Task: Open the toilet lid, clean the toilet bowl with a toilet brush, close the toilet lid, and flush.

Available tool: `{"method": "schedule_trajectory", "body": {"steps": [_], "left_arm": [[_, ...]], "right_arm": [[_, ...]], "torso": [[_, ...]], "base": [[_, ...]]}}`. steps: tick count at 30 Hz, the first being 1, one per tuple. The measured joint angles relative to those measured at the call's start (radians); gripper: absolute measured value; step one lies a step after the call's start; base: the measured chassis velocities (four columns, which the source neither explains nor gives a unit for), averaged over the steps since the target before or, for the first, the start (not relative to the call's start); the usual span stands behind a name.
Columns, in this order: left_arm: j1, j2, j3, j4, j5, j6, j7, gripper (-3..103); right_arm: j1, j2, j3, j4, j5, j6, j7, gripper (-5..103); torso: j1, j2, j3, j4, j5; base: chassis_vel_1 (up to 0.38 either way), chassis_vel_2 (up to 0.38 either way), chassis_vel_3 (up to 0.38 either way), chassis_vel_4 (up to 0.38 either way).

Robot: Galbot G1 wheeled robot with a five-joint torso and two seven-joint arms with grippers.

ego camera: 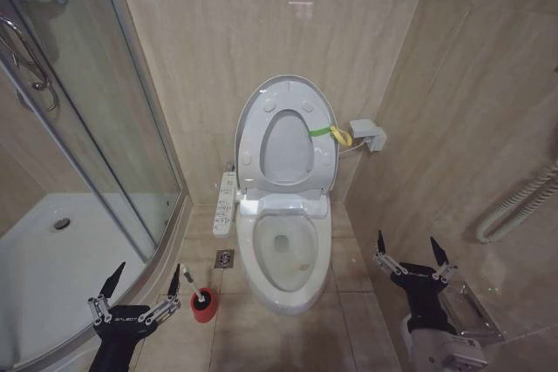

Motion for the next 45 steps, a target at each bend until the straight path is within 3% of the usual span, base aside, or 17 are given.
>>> {"method": "schedule_trajectory", "body": {"steps": [45], "left_arm": [[0.000,0.000,0.000,0.000,0.000,0.000,0.000,100]], "right_arm": [[0.000,0.000,0.000,0.000,0.000,0.000,0.000,100]], "torso": [[0.000,0.000,0.000,0.0000,0.0000]], "base": [[0.000,0.000,0.000,0.000]]}}
